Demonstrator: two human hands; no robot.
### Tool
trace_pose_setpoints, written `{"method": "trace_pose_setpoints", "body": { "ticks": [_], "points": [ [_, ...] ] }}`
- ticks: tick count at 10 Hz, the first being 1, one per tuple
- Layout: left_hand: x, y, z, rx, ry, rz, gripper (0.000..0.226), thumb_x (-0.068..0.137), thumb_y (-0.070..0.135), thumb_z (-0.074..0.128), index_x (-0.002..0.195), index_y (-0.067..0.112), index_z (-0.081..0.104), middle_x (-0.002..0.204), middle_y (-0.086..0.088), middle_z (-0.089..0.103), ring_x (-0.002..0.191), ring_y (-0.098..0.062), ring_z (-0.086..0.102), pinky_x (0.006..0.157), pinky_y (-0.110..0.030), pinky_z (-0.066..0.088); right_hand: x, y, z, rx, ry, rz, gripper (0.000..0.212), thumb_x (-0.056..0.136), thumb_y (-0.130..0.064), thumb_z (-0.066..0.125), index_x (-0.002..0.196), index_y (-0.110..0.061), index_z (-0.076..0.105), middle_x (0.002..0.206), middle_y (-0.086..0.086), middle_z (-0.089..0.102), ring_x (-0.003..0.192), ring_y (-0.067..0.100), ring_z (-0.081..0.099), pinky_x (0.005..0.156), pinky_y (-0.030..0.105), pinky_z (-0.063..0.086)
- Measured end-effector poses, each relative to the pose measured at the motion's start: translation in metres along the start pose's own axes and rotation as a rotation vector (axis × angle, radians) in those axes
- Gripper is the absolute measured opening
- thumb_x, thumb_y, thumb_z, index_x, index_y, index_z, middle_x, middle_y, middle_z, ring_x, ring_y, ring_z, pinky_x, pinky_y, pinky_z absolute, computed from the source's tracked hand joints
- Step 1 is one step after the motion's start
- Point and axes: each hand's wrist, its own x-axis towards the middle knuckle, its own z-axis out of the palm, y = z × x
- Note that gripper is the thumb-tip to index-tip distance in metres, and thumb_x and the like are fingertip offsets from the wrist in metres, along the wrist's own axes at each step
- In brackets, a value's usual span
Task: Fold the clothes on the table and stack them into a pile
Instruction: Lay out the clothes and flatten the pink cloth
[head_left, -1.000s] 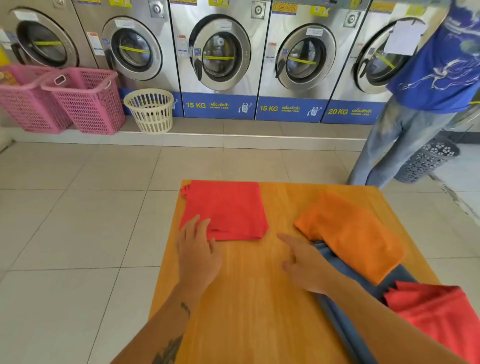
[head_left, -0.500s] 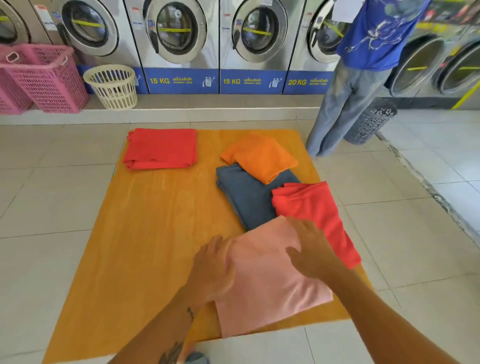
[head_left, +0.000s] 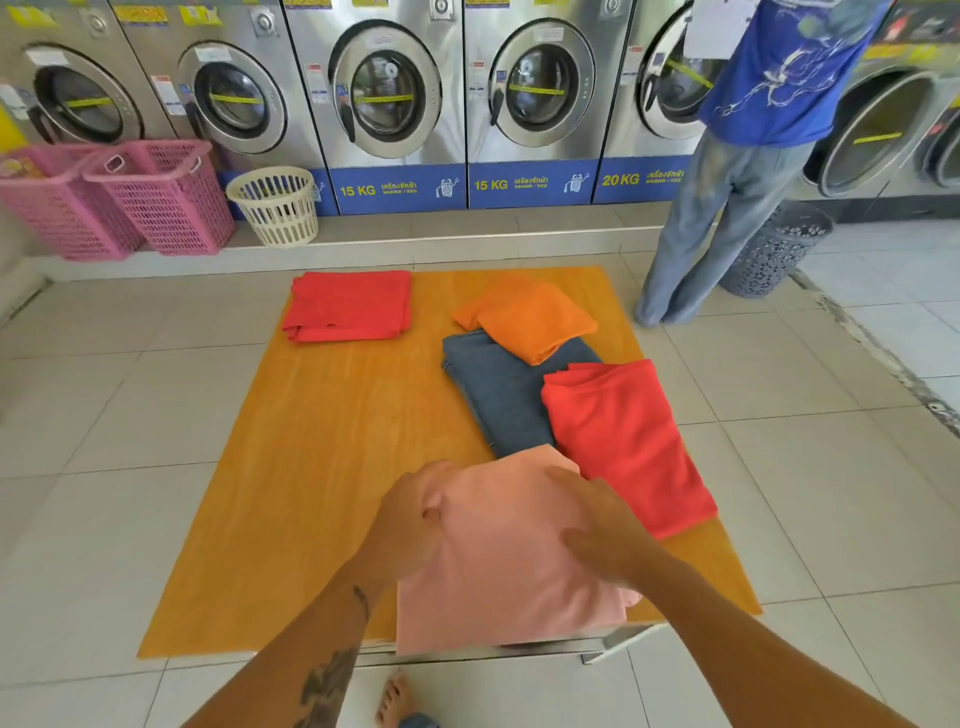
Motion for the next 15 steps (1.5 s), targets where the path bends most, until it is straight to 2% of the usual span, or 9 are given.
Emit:
{"method": "trace_pose_setpoints", "body": {
  "ticks": [3, 4, 6, 7, 9, 10, 11, 12, 15],
  "points": [
    [0.007, -0.023, -0.060, -0.259, 0.455, -0.069, 0.023, 0.087, 0.006, 0.057, 0.080, 0.028, 0.064, 0.083, 0.009, 0.063, 0.069, 0.002, 0.054, 0.064, -0.018, 0.042, 0.048, -0.061, 0.041, 0.183, 0.059, 0.043, 0.079, 0.075, -0.002, 0.062, 0.148, -0.024, 0.040, 0.138, 0.006, 0.047, 0.126, 0.025, 0.046, 0.106, 0.035, 0.035],
    [0.029, -0.048, -0.085, -0.168, 0.470, -0.127, 0.021, 0.087, 0.011, 0.058, 0.102, 0.021, 0.066, 0.108, 0.000, 0.061, 0.088, -0.004, 0.056, 0.071, -0.015, 0.042, 0.072, -0.081, 0.051, 0.127, 0.035, 0.095, 0.079, 0.079, -0.020, 0.064, 0.149, -0.038, 0.033, 0.137, -0.004, 0.047, 0.129, 0.025, 0.047, 0.101, 0.034, 0.037],
    [0.066, -0.104, -0.120, -0.002, 0.046, -0.131, 0.042, 0.087, 0.002, 0.058, 0.128, 0.010, 0.060, 0.126, -0.004, 0.055, 0.110, -0.011, 0.055, 0.091, -0.020, 0.047, 0.116, -0.115, 0.082, 0.031, -0.103, 0.192, 0.093, 0.081, -0.036, 0.069, 0.152, -0.045, 0.010, 0.158, 0.011, 0.015, 0.144, 0.025, 0.023, 0.107, 0.029, 0.024],
    [0.078, -0.108, -0.135, -0.148, 0.055, -0.089, 0.034, 0.082, 0.003, 0.056, 0.109, 0.020, 0.068, 0.105, 0.022, 0.060, 0.084, 0.014, 0.055, 0.072, -0.002, 0.041, 0.143, -0.135, 0.081, 0.087, -0.054, 0.110, 0.090, 0.068, -0.029, 0.076, 0.142, -0.048, 0.029, 0.150, 0.002, 0.035, 0.134, 0.021, 0.041, 0.101, 0.024, 0.034],
    [0.147, -0.114, -0.190, -0.269, 0.344, -0.125, 0.026, 0.085, 0.014, 0.054, 0.098, 0.029, 0.069, 0.108, 0.011, 0.059, 0.097, -0.004, 0.057, 0.081, -0.023, 0.043, 0.206, -0.188, 0.064, 0.079, 0.170, 0.081, 0.082, 0.069, -0.031, 0.069, 0.138, -0.053, 0.031, 0.112, -0.019, 0.050, 0.094, 0.003, 0.053, 0.075, 0.017, 0.043],
    [0.179, -0.125, -0.213, -0.166, 0.413, -0.023, 0.035, 0.086, 0.006, 0.052, 0.108, 0.030, 0.065, 0.120, 0.007, 0.048, 0.103, -0.006, 0.048, 0.096, -0.028, 0.041, 0.235, -0.210, 0.064, 0.096, 0.156, 0.104, 0.077, 0.081, -0.014, 0.060, 0.148, -0.037, 0.031, 0.122, -0.012, 0.051, 0.093, 0.007, 0.053, 0.072, 0.016, 0.040],
    [0.200, -0.150, -0.224, 0.033, 0.177, 0.032, 0.056, 0.088, 0.008, 0.056, 0.141, 0.020, 0.045, 0.152, -0.010, 0.028, 0.137, -0.027, 0.031, 0.113, -0.046, 0.031, 0.252, -0.223, 0.069, -0.036, -0.026, 0.161, 0.077, 0.092, -0.023, 0.056, 0.156, -0.028, 0.013, 0.155, 0.008, 0.026, 0.134, 0.026, 0.038, 0.105, 0.032, 0.036],
    [0.199, -0.178, -0.218, 0.425, -0.116, -0.138, 0.069, 0.096, 0.036, 0.045, 0.155, 0.026, 0.012, 0.163, -0.008, -0.011, 0.148, -0.034, -0.005, 0.118, -0.054, 0.015, 0.256, -0.225, 0.075, -0.060, -0.170, 0.188, 0.082, 0.094, -0.033, 0.055, 0.157, -0.025, 0.003, 0.163, 0.006, 0.000, 0.144, 0.030, 0.024, 0.106, 0.034, 0.032],
    [0.178, -0.132, -0.193, 0.373, 0.211, -0.078, 0.056, 0.090, 0.018, 0.044, 0.145, 0.026, 0.038, 0.158, -0.002, 0.022, 0.147, -0.025, 0.008, 0.118, -0.048, 0.011, 0.221, -0.204, 0.049, -0.016, 0.001, 0.094, 0.069, 0.092, -0.026, 0.059, 0.153, -0.022, 0.028, 0.152, 0.001, 0.035, 0.139, 0.022, 0.035, 0.108, 0.025, 0.032]
  ]
}}
